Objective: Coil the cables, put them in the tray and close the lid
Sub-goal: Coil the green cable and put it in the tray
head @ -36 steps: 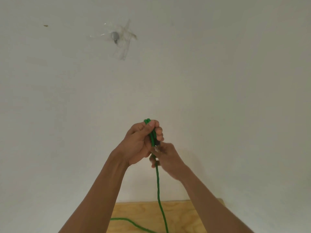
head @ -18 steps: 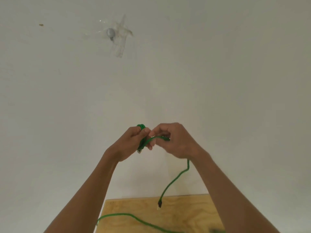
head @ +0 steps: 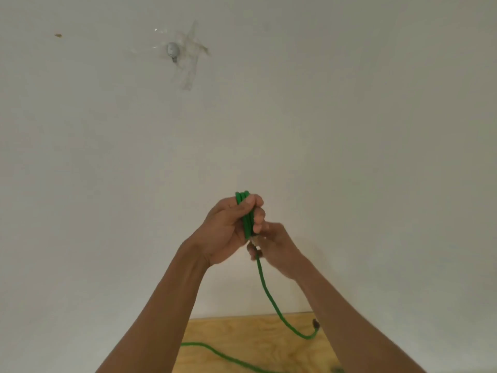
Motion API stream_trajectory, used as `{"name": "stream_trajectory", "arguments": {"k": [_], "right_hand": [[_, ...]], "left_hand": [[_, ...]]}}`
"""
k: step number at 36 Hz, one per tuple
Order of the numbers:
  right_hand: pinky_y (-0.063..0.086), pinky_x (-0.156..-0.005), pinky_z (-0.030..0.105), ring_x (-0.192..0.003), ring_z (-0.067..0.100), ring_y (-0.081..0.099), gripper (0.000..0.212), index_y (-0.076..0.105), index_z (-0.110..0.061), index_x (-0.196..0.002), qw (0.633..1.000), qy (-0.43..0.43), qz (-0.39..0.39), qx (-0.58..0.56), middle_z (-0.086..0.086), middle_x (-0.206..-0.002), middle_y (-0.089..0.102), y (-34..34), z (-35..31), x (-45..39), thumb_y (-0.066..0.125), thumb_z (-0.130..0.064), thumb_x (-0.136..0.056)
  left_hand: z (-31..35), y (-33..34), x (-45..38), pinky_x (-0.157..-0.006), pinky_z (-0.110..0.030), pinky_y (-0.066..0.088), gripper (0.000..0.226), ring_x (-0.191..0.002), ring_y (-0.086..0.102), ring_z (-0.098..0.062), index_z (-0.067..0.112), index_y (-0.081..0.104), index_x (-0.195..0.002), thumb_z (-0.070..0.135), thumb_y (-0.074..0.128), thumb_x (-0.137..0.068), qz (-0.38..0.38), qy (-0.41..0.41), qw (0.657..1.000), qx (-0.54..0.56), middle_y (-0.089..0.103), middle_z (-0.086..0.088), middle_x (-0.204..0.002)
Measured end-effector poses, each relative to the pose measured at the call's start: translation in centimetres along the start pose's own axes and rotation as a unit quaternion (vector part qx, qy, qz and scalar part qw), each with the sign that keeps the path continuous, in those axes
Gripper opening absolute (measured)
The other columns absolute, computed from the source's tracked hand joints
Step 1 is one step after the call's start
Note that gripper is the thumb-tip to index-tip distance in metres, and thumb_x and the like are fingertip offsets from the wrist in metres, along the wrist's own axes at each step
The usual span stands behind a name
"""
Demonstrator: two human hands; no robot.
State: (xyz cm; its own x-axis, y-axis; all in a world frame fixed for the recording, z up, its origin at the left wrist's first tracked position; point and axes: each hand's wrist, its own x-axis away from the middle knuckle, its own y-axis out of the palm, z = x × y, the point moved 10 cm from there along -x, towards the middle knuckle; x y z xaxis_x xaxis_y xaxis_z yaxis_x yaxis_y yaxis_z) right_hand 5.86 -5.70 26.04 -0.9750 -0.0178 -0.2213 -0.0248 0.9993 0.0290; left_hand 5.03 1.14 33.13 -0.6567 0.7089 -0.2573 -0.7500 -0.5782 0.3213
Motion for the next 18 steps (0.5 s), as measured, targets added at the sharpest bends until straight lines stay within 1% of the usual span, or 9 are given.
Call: {"name": "stream_trajectory", "arguments": {"k": [2, 3, 5, 7, 11, 13, 15, 16, 18], "right_hand": [[0.045, -0.052, 0.03, -0.053, 0.014, 0.051, 0.022, 0.074, -0.018, -0.087, 0.999, 0.001, 0.01, 0.045, 0.002, -0.075, 0.07, 0.7, 1.1, 0.9, 0.056, -0.016, -0.101], [0.043, -0.05, 0.028, -0.052, 0.015, 0.048, 0.016, 0.073, -0.015, -0.1, 0.999, 0.004, 0.014, 0.041, 0.004, -0.077, 0.07, 0.9, 1.5, 1.2, 0.058, -0.019, -0.1], [0.04, -0.048, 0.027, -0.052, 0.014, 0.045, 0.021, 0.07, -0.013, -0.116, 0.999, 0.019, 0.025, 0.03, 0.003, -0.077, 0.069, 1.1, 1.9, 1.6, 0.06, -0.02, -0.099], [0.04, -0.049, 0.024, -0.052, 0.011, 0.047, 0.026, 0.069, -0.014, -0.121, 0.998, 0.009, 0.026, 0.058, 0.0, -0.076, 0.071, 1.2, 1.5, 1.9, 0.063, -0.021, -0.097], [0.047, -0.056, 0.02, -0.054, 0.006, 0.056, 0.028, 0.07, -0.015, -0.12, 0.983, -0.04, 0.031, 0.176, -0.004, -0.083, 0.074, 0.8, -1.0, 1.8, 0.069, -0.019, -0.092], [0.056, -0.063, 0.028, -0.06, 0.008, 0.062, 0.024, 0.073, -0.021, -0.113, 0.971, -0.071, 0.019, 0.228, -0.005, -0.088, 0.074, 0.5, -3.2, 1.6, 0.071, -0.017, -0.09], [0.059, -0.076, 0.033, -0.075, 0.013, 0.071, 0.017, 0.074, -0.025, -0.102, 0.958, -0.103, 0.006, 0.266, -0.008, -0.09, 0.076, 0.3, -5.6, 1.0, 0.074, -0.017, -0.087], [0.059, -0.078, 0.034, -0.078, 0.016, 0.072, 0.015, 0.074, -0.025, -0.097, 0.954, -0.116, 0.001, 0.278, -0.008, -0.088, 0.077, 0.1, -6.7, 0.7, 0.075, -0.016, -0.085], [0.058, -0.076, 0.034, -0.076, 0.019, 0.072, 0.014, 0.074, -0.023, -0.092, 0.952, -0.125, -0.01, 0.279, -0.008, -0.079, 0.076, -0.3, -8.3, -0.3, 0.08, -0.015, -0.081]], "left_hand": [[1.0, -1.2, -0.7, -0.079, -0.034, 0.051, 0.019, -0.061, 0.055, -0.017, 0.004, 0.06, -0.096, 0.018, 0.048, -0.098, 0.028, 0.018, 0.999, -0.021, 0.059, -0.006, -0.07], [1.4, -2.0, -1.0, -0.08, -0.035, 0.049, 0.019, -0.062, 0.055, -0.017, 0.004, 0.06, -0.097, 0.018, 0.047, -0.098, 0.043, 0.026, 0.998, -0.046, 0.059, -0.005, -0.071], [1.9, -3.7, -1.5, -0.083, -0.038, 0.045, 0.02, -0.064, 0.057, -0.018, 0.004, 0.059, -0.099, 0.017, 0.044, -0.102, 0.071, 0.035, 0.991, -0.108, 0.061, -0.004, -0.072], [2.1, -5.4, -1.6, -0.083, -0.041, 0.043, 0.021, -0.067, 0.057, -0.019, 0.004, 0.06, -0.099, 0.017, 0.043, -0.104, 0.098, 0.039, 0.98, -0.167, 0.062, -0.004, -0.073], [1.7, -7.6, -1.2, -0.07, -0.03, 0.045, 0.022, -0.067, 0.059, -0.017, 0.005, 0.061, -0.097, 0.017, 0.045, -0.104, 0.117, 0.019, 0.95, -0.287, 0.066, -0.005, -0.075], [0.9, -7.7, -0.5, -0.067, -0.024, 0.046, 0.025, -0.066, 0.06, -0.014, 0.005, 0.064, -0.093, 0.016, 0.045, -0.105, 0.105, -0.004, 0.936, -0.336, 0.066, -0.002, -0.073], [-0.5, -7.3, 0.2, -0.065, -0.025, 0.045, 0.035, -0.066, 0.058, -0.016, 0.004, 0.066, -0.085, 0.022, 0.044, -0.105, 0.074, -0.033, 0.923, -0.377, 0.065, -0.003, -0.069], [-1.4, -7.1, 0.5, -0.067, -0.028, 0.045, 0.04, -0.067, 0.059, -0.021, 0.002, 0.066, -0.085, 0.028, 0.043, -0.104, 0.058, -0.055, 0.929, -0.362, 0.066, -0.008, -0.07], [-3.5, -6.5, 1.5, -0.068, -0.033, 0.046, 0.052, -0.067, 0.059, -0.027, 0.0, 0.062, -0.09, 0.042, 0.034, -0.103, 0.045, -0.119, 0.956, -0.266, 0.065, -0.017, -0.073]]}}
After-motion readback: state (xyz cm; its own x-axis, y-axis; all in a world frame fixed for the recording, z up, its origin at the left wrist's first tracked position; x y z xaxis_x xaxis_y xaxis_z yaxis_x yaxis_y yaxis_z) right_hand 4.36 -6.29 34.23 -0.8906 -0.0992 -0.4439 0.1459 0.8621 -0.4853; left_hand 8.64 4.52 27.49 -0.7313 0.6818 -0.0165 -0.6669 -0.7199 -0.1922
